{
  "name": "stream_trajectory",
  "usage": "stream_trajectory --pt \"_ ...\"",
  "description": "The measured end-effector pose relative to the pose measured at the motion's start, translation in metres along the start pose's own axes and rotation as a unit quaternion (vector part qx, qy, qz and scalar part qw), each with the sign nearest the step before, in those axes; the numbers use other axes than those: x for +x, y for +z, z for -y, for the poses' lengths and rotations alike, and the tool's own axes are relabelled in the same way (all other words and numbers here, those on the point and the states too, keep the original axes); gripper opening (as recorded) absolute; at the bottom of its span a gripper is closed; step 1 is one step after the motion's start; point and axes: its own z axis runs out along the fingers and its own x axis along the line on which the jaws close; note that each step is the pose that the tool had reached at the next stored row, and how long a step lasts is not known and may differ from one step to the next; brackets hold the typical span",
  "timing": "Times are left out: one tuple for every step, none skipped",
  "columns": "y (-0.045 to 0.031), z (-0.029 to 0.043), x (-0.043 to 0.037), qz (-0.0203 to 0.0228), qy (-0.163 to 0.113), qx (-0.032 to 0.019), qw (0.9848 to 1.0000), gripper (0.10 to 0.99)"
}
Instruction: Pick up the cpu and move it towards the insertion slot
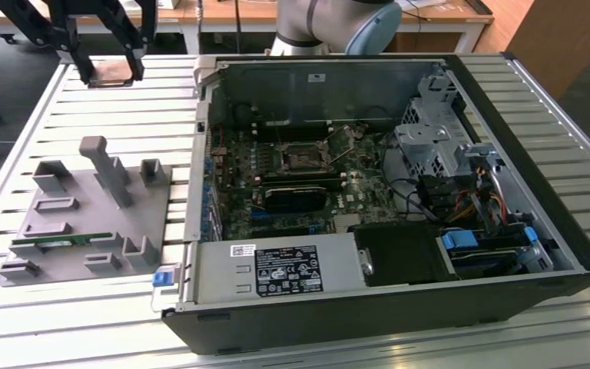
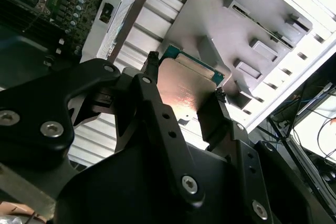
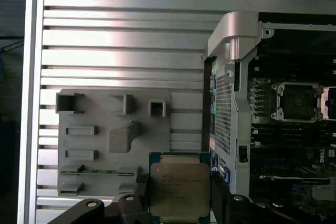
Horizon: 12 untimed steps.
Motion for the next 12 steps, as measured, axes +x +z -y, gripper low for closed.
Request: stream_trajectory --pt "0.0 0.0 -0.0007 0.0 0.0 0.0 1.0 0.545" --pt "0.0 0.0 -0.0014 0.0 0.0 0.0 1.0 0.545" --pt "0.0 0.0 -0.0022 0.0 0.0 0.0 1.0 0.545" --pt "0.0 0.0 -0.0029 0.0 0.0 0.0 1.0 0.545" --pt "0.0 0.0 -0.0037 0.0 0.0 0.0 1.0 0.545" --pt "0.0 0.0 -0.0046 0.0 0.0 0.0 1.0 0.545" --pt "0.0 0.0001 -0.0054 0.0 0.0 0.0 1.0 0.545" --pt "0.0 0.0001 -0.0062 0.0 0.0 0.0 1.0 0.545" --pt "0.0 0.0001 -0.0071 0.0 0.0 0.0 1.0 0.545" --pt "0.0 0.0001 -0.008 0.0 0.0 0.0 1.0 0.545" --pt "0.0 0.0001 -0.0088 0.0 0.0 0.0 1.0 0.545" --pt "0.0 0.0001 -0.0098 0.0 0.0 0.0 1.0 0.545"
